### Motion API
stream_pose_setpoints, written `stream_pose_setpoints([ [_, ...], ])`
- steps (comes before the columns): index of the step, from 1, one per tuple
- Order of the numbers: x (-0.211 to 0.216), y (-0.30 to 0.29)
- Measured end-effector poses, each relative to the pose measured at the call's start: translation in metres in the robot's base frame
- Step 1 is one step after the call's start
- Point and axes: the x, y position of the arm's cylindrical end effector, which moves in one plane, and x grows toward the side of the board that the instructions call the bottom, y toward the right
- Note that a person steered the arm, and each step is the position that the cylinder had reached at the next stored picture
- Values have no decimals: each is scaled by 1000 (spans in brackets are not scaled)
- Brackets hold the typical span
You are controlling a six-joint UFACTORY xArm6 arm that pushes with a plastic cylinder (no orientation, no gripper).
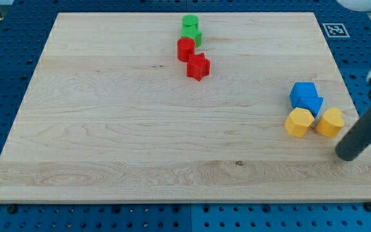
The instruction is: Slide the yellow heart below the yellow hexagon
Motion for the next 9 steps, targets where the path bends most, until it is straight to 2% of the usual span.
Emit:
stream_pose_setpoints([
  [1, -1, -42],
  [3, -5, -44],
  [6, -9, 35],
  [8, -80, 35],
  [9, -83, 34],
])
